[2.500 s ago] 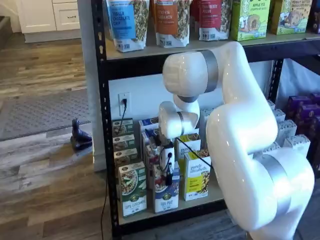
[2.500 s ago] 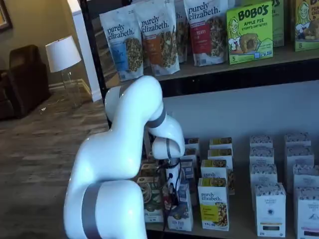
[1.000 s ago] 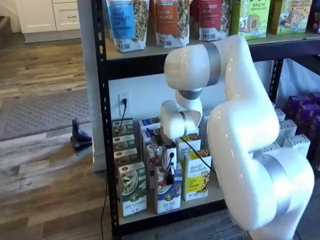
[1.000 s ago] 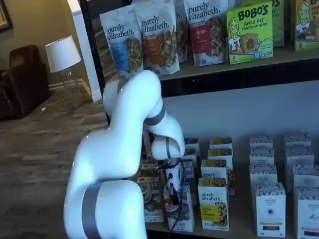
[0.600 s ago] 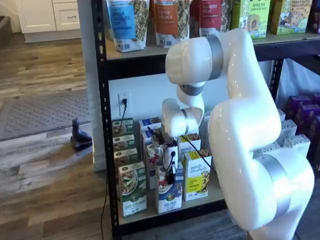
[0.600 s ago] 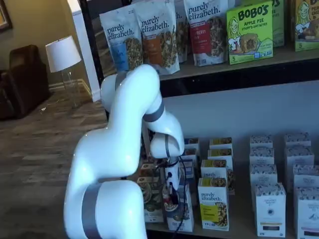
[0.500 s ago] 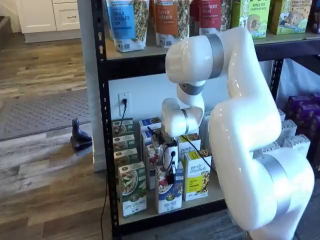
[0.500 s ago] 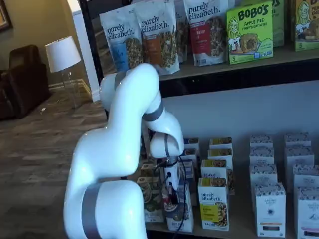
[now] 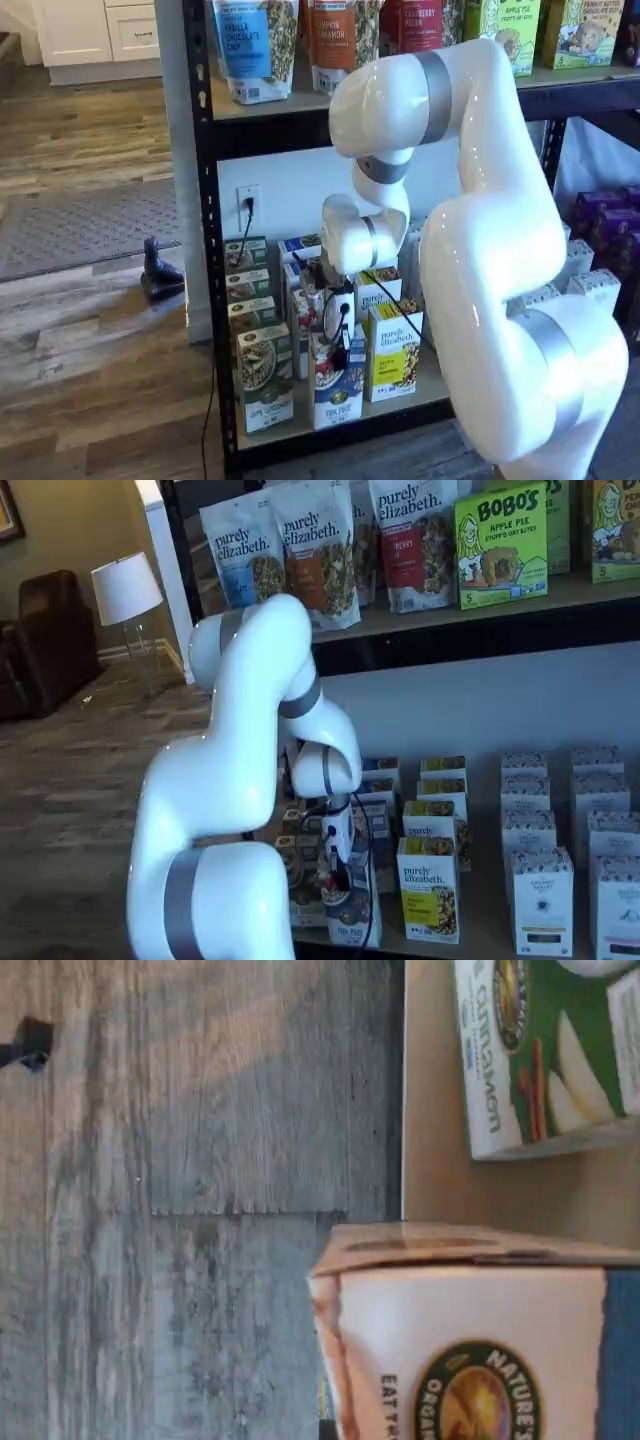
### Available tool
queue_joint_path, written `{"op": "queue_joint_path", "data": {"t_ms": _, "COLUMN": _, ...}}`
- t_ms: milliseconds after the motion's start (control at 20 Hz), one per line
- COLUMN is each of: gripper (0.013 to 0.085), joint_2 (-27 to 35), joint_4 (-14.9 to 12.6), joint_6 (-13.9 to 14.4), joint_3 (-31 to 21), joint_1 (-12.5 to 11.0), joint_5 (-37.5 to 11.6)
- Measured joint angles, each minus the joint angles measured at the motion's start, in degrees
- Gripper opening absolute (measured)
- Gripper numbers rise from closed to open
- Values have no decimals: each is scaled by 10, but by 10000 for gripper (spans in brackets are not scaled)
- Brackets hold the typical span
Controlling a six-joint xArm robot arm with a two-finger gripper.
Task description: Pick up the blue and white box that is on the bottom shelf, the second box from the left
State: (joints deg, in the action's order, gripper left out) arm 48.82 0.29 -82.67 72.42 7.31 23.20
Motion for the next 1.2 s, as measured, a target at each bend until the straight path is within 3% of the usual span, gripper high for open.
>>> {"op": "queue_joint_path", "data": {"t_ms": 700, "gripper": 530, "joint_2": -65, "joint_4": 24, "joint_6": -9, "joint_3": -92, "joint_1": 14, "joint_5": -39}}
{"op": "queue_joint_path", "data": {"t_ms": 1200, "gripper": 530, "joint_2": -112, "joint_4": 1, "joint_6": 11, "joint_3": -144, "joint_1": 13, "joint_5": -47}}
